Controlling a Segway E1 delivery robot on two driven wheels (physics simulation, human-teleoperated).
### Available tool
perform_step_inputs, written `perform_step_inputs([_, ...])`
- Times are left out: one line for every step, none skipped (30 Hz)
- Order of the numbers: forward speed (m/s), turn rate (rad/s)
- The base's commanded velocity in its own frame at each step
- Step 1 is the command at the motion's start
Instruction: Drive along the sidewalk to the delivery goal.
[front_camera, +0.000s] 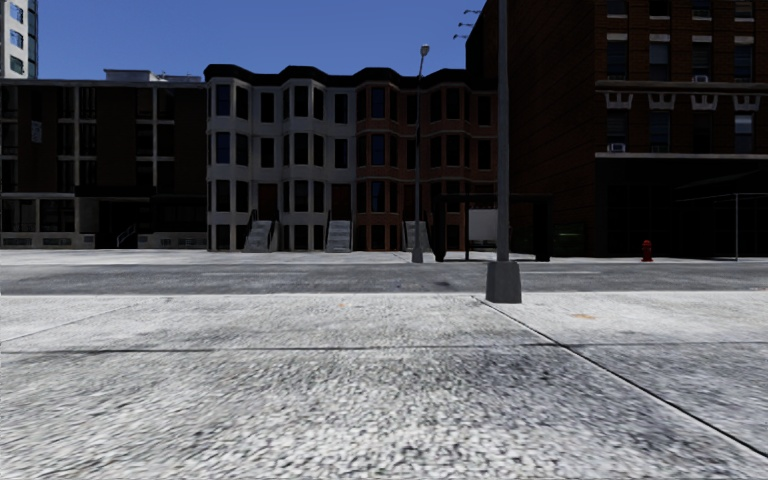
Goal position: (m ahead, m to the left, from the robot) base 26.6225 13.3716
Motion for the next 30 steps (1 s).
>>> perform_step_inputs([2.0,-0.33])
perform_step_inputs([2.0,-0.4])
perform_step_inputs([2.0,-0.42])
perform_step_inputs([2.0,-0.45])
perform_step_inputs([2.0,-0.5])
perform_step_inputs([2.0,-0.58])
perform_step_inputs([2.0,-0.66])
perform_step_inputs([2.0,-0.66])
perform_step_inputs([2.0,-0.7])
perform_step_inputs([2.0,-0.73])
perform_step_inputs([2.0,-0.73])
perform_step_inputs([2.0,-0.73])
perform_step_inputs([2.0,-0.73])
perform_step_inputs([2.0,-0.73])
perform_step_inputs([2.0,-0.73])
perform_step_inputs([2.0,-0.73])
perform_step_inputs([2.0,-0.73])
perform_step_inputs([2.0,-0.73])
perform_step_inputs([2.0,-0.73])
perform_step_inputs([2.0,-0.72])
perform_step_inputs([2.0,-0.72])
perform_step_inputs([2.0,-0.72])
perform_step_inputs([2.0,-0.72])
perform_step_inputs([2.0,-0.72])
perform_step_inputs([2.0,-0.72])
perform_step_inputs([2.0,-0.72])
perform_step_inputs([2.0,-0.72])
perform_step_inputs([2.0,-0.72])
perform_step_inputs([2.0,-0.72])
perform_step_inputs([2.0,-0.72])
